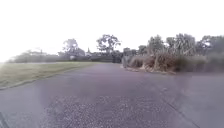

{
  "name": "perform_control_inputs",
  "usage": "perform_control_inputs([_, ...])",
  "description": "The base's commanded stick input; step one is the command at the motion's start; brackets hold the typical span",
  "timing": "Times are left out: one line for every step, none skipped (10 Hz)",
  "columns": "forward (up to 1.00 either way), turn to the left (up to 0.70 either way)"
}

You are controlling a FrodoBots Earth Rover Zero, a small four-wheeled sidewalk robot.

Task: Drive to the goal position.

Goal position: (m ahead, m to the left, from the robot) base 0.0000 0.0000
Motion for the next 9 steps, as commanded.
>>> perform_control_inputs([0.00,0.45])
perform_control_inputs([0.00,0.45])
perform_control_inputs([0.00,0.45])
perform_control_inputs([0.00,0.45])
perform_control_inputs([0.00,0.45])
perform_control_inputs([0.00,0.45])
perform_control_inputs([0.00,0.45])
perform_control_inputs([0.00,0.45])
perform_control_inputs([0.00,0.45])
